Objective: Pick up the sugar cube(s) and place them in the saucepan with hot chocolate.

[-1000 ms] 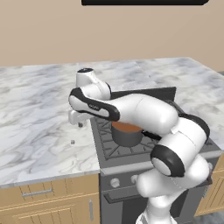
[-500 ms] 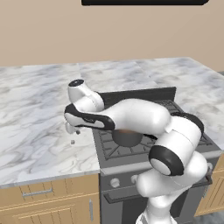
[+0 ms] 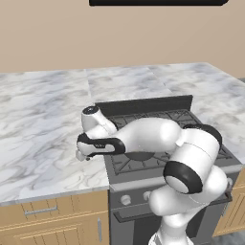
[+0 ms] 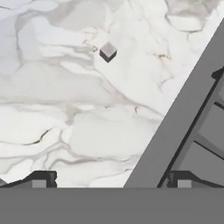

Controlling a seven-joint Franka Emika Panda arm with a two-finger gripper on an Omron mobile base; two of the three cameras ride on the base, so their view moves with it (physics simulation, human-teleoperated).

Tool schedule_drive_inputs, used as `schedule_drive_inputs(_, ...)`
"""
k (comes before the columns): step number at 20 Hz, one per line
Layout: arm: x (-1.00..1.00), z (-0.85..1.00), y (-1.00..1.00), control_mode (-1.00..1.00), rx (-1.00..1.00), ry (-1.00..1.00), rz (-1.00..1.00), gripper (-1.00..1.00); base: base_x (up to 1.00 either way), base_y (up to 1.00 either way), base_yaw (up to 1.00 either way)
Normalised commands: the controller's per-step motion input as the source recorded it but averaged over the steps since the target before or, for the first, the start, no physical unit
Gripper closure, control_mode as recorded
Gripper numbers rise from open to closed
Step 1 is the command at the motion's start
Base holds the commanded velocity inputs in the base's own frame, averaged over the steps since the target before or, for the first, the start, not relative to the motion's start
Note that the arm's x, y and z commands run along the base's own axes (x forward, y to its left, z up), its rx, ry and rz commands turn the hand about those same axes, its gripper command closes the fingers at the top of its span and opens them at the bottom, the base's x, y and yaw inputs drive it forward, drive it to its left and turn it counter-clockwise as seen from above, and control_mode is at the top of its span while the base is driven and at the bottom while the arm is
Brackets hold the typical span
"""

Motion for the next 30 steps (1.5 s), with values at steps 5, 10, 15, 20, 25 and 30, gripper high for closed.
schedule_drive_inputs(5, 0.04, -0.01, 0.01, -1.0, 0.0, 0.23, 0.03, -1.0, 0.0, 0.0, 0.0)
schedule_drive_inputs(10, 0.07, 0.0, 0.04, -1.0, -0.01, 0.39, 0.01, -1.0, 0.0, 0.0, 0.0)
schedule_drive_inputs(15, 0.11, -0.03, 0.19, -1.0, -0.03, 0.19, 0.0, -1.0, 0.0, 0.0, 0.0)
schedule_drive_inputs(20, 0.0, -0.16, 0.22, -1.0, -0.03, -0.13, 0.0, -1.0, 0.0, 0.0, 0.0)
schedule_drive_inputs(25, 0.0, -0.09, 0.09, -1.0, -0.05, -0.17, 0.0, -1.0, 0.0, 0.0, 0.0)
schedule_drive_inputs(30, 0.11, -0.15, 0.0, -1.0, 0.0, -0.08, 0.0, -1.0, 0.0, 0.0, 0.0)
